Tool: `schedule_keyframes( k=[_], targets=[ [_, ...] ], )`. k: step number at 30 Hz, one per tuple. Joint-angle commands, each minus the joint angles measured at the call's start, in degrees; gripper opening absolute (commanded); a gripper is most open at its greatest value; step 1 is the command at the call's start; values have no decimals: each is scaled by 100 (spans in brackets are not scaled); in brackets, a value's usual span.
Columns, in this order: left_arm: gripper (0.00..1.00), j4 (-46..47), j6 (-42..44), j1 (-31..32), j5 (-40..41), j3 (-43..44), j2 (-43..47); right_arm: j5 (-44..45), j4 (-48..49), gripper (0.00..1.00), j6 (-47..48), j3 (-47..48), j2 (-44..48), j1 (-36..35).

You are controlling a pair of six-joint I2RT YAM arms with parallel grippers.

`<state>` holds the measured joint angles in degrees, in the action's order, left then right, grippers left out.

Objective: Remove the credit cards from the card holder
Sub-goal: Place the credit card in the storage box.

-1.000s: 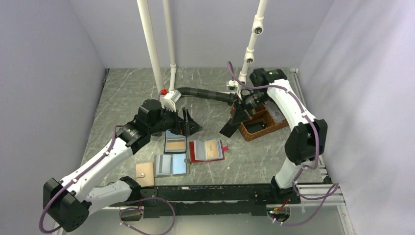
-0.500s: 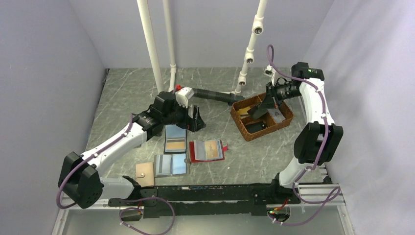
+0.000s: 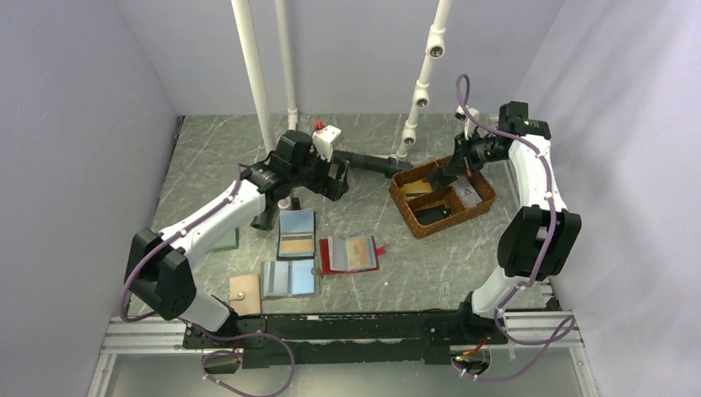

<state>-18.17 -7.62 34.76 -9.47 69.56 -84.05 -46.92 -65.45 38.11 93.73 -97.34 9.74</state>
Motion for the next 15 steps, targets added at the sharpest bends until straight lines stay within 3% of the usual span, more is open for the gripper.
schedule_keyframes(
  k=[1,6,11,15],
  targets=[
    [99,-347,533,17,278,492,-242,-71,157,0,573,-404,360,63],
    [99,-512,1000,17,303,763,-524,-592,-418,0,1817,-669,464,133],
    [100,-708,1392,-112,281,1046,-800,-289,155,0,1733,-1048,624,162],
    [99,-605,1290,-282,-11,1277,-973,-271,-398,0,2248,-577,264,135]
  ],
)
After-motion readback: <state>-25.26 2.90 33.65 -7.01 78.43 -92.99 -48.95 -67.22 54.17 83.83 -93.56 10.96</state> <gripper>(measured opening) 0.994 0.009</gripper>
